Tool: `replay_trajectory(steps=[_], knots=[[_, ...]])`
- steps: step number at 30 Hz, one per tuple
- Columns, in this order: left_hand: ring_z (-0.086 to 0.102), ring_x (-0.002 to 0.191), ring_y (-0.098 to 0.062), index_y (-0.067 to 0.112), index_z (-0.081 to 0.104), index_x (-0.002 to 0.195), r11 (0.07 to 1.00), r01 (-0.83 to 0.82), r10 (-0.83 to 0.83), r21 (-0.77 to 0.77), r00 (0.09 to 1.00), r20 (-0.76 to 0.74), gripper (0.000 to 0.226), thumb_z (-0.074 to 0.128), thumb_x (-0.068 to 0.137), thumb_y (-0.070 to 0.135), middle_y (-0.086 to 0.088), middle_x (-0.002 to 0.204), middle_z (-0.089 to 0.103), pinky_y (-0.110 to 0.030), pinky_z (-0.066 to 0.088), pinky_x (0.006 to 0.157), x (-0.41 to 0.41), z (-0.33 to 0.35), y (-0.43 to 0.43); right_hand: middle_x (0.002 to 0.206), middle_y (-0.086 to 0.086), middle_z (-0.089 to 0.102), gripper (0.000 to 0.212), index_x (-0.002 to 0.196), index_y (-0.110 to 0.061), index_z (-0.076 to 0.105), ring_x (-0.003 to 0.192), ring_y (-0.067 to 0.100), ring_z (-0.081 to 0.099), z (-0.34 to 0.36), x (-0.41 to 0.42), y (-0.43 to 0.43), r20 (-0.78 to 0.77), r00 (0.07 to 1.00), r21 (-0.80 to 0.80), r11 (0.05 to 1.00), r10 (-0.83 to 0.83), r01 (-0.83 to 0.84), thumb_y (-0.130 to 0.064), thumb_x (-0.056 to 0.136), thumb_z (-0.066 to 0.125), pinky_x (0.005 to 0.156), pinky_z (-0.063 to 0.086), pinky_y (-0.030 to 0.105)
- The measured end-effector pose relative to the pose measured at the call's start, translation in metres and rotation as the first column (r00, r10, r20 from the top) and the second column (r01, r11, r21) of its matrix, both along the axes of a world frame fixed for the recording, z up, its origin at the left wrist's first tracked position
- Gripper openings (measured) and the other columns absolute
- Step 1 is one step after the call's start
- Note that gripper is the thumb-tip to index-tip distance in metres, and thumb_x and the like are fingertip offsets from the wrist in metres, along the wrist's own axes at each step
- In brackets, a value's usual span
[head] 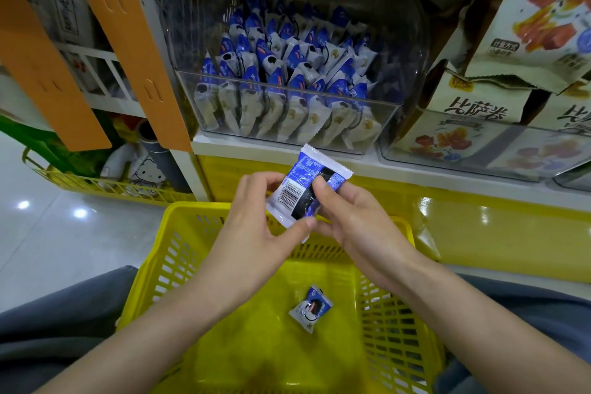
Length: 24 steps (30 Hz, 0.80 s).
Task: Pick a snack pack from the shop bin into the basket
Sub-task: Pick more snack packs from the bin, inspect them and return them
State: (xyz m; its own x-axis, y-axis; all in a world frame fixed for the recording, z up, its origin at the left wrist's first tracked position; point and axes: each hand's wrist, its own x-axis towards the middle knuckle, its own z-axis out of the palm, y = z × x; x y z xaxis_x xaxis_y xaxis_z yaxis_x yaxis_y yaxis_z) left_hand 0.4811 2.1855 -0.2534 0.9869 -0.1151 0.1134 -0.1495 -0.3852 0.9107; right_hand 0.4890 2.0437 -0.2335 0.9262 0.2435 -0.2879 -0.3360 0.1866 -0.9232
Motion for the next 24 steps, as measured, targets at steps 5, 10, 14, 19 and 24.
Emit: replay_trajectory(steps=[5,10,14,19,24], knots=[[0.051,0.095,0.008,0.038,0.043,0.102,0.998,0.015,-0.02,0.066,0.997,0.074,0.031,0.064,0.081,0.03,0.016,0.103,0.055,-0.005,0.038,0.072,0.0,0.0,0.003,0.119,0.013,0.064,0.033,0.123,-0.002,0.054,0.109,0.019,0.062,-0.001,0.001,0.0,0.034,0.997,0.004,0.997,0.072,-0.072,-0.017,0.098,0.038,0.091,0.052,0.031],[0.053,0.085,0.008,0.031,0.05,0.11,0.984,0.068,-0.073,0.166,0.997,0.02,0.029,0.037,0.087,0.042,0.018,0.087,0.059,-0.005,0.037,0.065,0.0,0.001,0.007,0.114,0.005,0.066,0.027,0.12,-0.007,0.054,0.097,0.009,0.063,-0.005,0.001,-0.001,0.116,0.992,-0.175,0.984,0.039,-0.019,-0.011,0.094,0.048,0.084,0.052,0.024],[0.054,0.081,-0.003,0.026,0.051,0.12,0.942,0.071,-0.096,0.328,0.993,0.062,0.03,0.036,0.095,0.032,0.011,0.093,0.06,-0.014,0.039,0.067,-0.001,-0.002,0.009,0.104,-0.006,0.064,0.026,0.116,-0.013,0.052,0.087,-0.004,0.061,-0.011,0.001,0.002,0.17,0.985,-0.291,0.956,0.017,0.034,-0.014,0.09,0.055,0.082,0.052,0.018],[0.054,0.077,-0.009,0.022,0.049,0.116,0.92,0.051,-0.113,0.388,0.984,0.141,0.028,0.035,0.094,0.03,0.007,0.092,0.059,-0.025,0.04,0.063,0.0,-0.002,0.01,0.102,-0.003,0.063,0.02,0.108,-0.021,0.05,0.085,0.003,0.064,-0.015,0.001,0.006,0.149,0.988,-0.266,0.964,0.033,0.008,-0.015,0.09,0.055,0.081,0.055,0.024],[0.05,0.063,-0.005,0.02,0.052,0.105,0.93,0.058,-0.097,0.362,0.991,0.093,0.023,0.035,0.091,0.029,0.013,0.067,0.049,-0.019,0.036,0.053,0.007,-0.002,0.012,0.105,0.0,0.063,0.023,0.111,-0.02,0.048,0.09,0.012,0.063,-0.017,0.001,0.007,0.141,0.989,-0.281,0.96,0.045,-0.003,-0.015,0.09,0.056,0.079,0.055,0.026]])
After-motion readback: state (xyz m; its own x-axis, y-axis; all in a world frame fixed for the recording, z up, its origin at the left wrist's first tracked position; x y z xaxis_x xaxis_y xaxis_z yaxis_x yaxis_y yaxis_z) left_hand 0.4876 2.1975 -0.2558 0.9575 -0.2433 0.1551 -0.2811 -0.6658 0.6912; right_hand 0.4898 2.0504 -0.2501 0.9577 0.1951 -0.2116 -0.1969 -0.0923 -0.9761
